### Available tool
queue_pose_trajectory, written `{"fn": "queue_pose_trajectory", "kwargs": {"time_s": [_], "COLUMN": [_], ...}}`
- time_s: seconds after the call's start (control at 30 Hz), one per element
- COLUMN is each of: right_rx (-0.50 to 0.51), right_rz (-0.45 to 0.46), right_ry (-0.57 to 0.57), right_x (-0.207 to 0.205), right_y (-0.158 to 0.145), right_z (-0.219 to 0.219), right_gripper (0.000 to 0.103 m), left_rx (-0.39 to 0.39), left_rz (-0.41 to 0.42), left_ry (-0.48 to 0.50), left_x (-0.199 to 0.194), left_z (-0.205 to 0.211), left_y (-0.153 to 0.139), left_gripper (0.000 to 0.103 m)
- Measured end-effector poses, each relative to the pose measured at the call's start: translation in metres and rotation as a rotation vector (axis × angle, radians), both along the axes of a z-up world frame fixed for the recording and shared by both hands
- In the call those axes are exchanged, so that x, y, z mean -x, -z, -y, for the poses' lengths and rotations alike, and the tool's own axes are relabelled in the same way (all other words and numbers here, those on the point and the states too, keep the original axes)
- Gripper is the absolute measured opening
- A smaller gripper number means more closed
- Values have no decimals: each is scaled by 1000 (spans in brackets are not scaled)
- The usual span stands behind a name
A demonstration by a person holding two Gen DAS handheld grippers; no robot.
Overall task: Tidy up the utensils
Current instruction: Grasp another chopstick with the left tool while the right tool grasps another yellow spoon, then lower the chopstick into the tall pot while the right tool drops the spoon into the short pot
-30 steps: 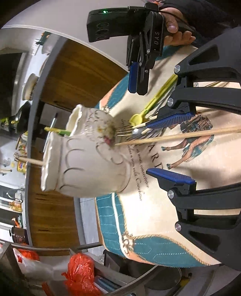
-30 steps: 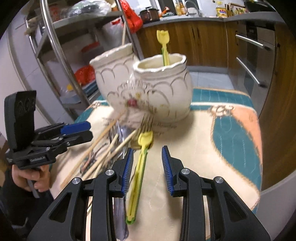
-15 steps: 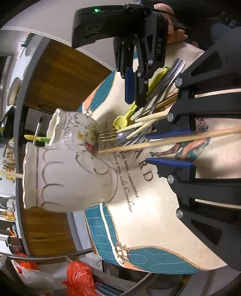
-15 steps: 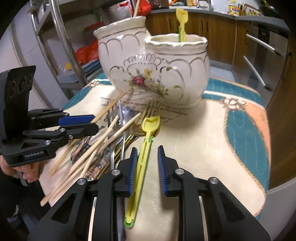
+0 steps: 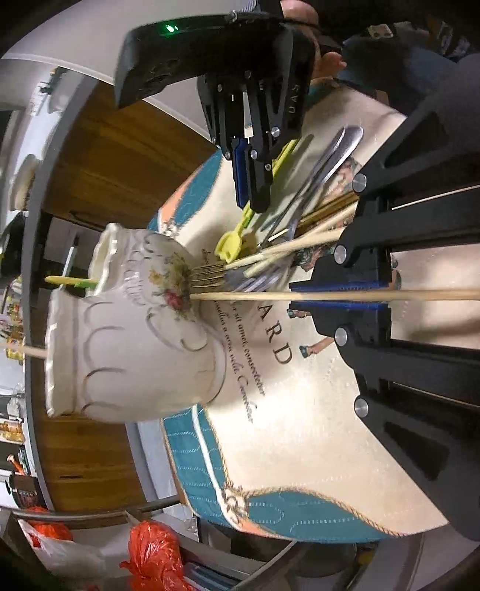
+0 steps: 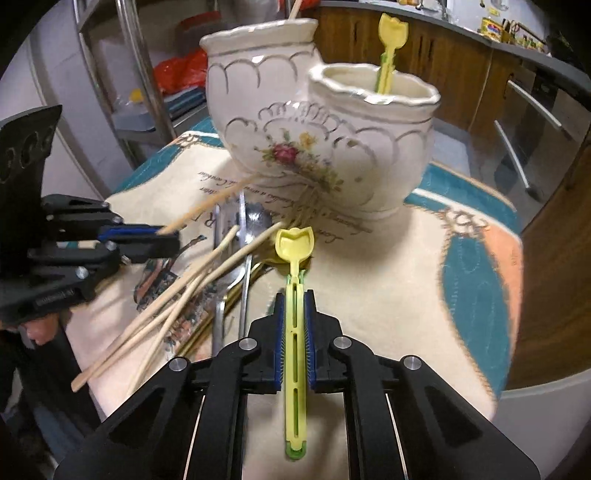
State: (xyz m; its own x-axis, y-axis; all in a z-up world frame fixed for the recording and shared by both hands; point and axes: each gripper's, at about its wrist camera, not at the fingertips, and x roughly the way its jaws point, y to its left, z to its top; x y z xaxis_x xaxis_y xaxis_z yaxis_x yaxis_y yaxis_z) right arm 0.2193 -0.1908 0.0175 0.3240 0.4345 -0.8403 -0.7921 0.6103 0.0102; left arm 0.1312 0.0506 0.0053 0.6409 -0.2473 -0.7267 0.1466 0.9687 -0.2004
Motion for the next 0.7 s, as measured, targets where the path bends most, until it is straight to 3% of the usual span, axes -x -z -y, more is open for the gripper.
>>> {"fn": "queue_pose_trajectory", "kwargs": {"time_s": [0.4,0.5,0.7], "right_rx": [-103,-158,-360], "right_rz": [-15,-2,37], "right_ry": [32,38,72], "right_x": [-2,-2,-7], "right_y": [-17,-26,-55], "right_z": [23,29,47], "right_gripper": [10,10,10], "left_rx": [-17,1,16], "left_rz": [29,43,144], "left_ry": [-28,-40,-74], "left_x": [14,16,23], "left_z": [-11,-20,-29], "left_y": [-16,-21,-40], "left_gripper": [4,4,4]}}
